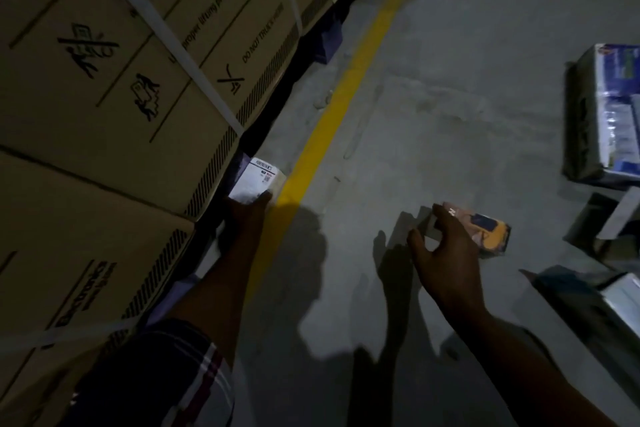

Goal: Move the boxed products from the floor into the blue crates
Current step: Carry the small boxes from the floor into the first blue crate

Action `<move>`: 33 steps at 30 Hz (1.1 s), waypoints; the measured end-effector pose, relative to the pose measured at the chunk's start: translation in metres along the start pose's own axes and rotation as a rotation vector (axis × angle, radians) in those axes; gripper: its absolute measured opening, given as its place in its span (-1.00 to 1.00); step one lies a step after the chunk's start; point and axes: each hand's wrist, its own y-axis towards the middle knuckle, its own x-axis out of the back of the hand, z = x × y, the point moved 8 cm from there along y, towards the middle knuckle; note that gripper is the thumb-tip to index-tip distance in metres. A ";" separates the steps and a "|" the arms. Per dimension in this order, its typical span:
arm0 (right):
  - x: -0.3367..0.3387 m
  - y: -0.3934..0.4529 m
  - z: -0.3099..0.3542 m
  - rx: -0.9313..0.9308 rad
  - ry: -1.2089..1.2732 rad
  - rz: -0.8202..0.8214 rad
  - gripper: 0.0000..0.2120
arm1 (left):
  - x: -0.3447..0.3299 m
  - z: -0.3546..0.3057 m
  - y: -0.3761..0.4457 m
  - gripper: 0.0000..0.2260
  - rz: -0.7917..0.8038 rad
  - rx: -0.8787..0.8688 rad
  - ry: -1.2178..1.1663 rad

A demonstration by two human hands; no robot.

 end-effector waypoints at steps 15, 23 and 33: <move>0.019 0.048 -0.074 0.106 -0.717 0.138 -0.03 | -0.053 -0.029 -0.248 -0.39 0.286 -0.160 0.021; 0.023 0.043 -0.036 -0.076 -0.425 0.250 -0.60 | -0.033 -0.056 -0.247 -0.38 0.274 -0.211 0.040; 0.130 -0.074 0.044 -0.666 0.617 0.035 -0.51 | 0.051 -0.171 -0.347 -0.47 0.287 -0.149 -0.114</move>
